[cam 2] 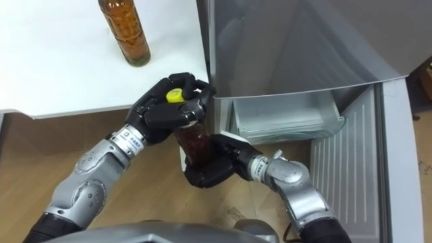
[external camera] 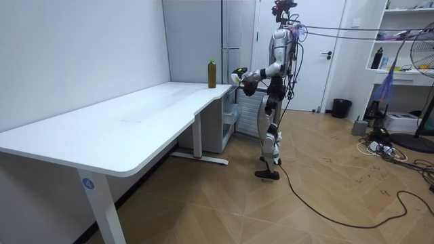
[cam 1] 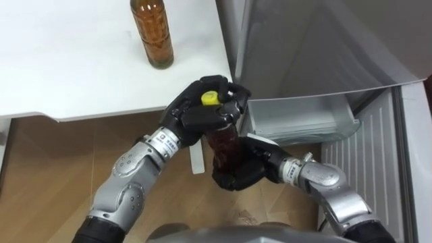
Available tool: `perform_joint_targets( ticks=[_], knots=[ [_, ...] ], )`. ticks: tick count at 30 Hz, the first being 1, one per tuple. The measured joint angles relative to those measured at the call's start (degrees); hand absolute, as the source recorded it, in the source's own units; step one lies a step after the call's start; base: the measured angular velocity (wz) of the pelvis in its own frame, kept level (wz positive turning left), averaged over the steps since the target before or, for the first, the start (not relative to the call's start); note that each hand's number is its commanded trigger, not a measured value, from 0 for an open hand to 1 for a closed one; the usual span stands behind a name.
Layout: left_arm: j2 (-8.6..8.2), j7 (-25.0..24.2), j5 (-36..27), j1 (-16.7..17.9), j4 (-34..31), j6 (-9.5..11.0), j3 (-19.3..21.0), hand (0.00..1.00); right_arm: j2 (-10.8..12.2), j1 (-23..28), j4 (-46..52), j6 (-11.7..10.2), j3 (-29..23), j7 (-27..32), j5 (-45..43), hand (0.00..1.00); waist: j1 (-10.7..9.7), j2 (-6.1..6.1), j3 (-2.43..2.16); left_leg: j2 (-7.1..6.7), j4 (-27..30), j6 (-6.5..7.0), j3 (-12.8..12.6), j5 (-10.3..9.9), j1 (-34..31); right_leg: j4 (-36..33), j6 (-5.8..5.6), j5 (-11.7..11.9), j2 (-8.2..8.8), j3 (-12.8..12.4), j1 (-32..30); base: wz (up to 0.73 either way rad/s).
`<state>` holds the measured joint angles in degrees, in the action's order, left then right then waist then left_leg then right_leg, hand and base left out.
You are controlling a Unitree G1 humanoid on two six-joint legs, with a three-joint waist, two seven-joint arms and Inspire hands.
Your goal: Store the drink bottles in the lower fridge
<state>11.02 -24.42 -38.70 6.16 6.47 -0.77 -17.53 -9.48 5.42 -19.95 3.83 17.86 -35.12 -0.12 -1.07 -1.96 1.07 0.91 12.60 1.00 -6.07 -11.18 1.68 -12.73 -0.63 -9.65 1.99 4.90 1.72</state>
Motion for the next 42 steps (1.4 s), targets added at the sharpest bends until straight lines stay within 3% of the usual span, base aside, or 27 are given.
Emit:
perform_joint_targets(
  ticks=[1,2,3,18,36,42],
  knots=[
    [-0.03,0.00,-0.02,0.00,0.00,0.00,-0.01,0.66,0.00,0.01,0.00,0.00,0.00,0.01,0.01,1.00,0.00,0.02,0.00,0.01,0.05,0.00,0.00,0.00,-0.01,-0.02,0.00,0.00,-0.01,-0.01,0.00,0.00],
    [-0.04,0.00,-0.02,0.00,0.00,0.00,0.00,0.40,0.00,0.02,0.00,0.00,0.00,0.03,0.01,1.00,0.00,0.02,0.00,0.01,0.06,0.00,0.00,0.00,-0.01,-0.02,0.00,0.00,-0.02,0.00,0.00,0.00],
    [-0.04,0.00,0.00,0.00,0.00,0.00,-0.01,0.00,0.05,0.06,0.01,0.00,0.00,0.05,0.01,1.00,-0.01,0.04,0.00,-0.01,0.13,0.00,0.01,0.00,-0.02,-0.02,0.00,0.00,-0.02,0.02,0.00,0.00],
    [0.16,0.16,0.01,0.00,-0.18,0.00,0.32,0.00,-0.29,0.12,-0.02,-0.15,0.17,1.51,0.01,1.00,0.07,0.35,-0.07,-0.32,0.02,0.00,0.01,0.00,-0.10,-0.17,0.01,0.01,-0.02,-0.06,-0.20,0.00],
    [-0.06,0.13,0.02,-0.38,-7.22,0.00,3.50,0.00,0.23,-0.02,2.41,-0.16,-1.23,1.74,0.22,1.00,0.76,0.22,-0.15,-0.34,-0.35,0.00,-0.09,0.02,-0.30,0.12,0.03,0.02,-0.08,-0.21,-0.57,0.00],
    [-0.94,0.41,0.03,-2.86,-10.25,2.59,5.90,0.00,-0.31,0.16,2.14,-0.15,-1.24,2.13,0.14,1.00,2.20,0.42,-0.10,-0.30,-0.15,-0.01,0.02,0.01,-0.34,0.09,0.06,0.04,-0.08,-0.03,-0.45,0.00]
  ],
)
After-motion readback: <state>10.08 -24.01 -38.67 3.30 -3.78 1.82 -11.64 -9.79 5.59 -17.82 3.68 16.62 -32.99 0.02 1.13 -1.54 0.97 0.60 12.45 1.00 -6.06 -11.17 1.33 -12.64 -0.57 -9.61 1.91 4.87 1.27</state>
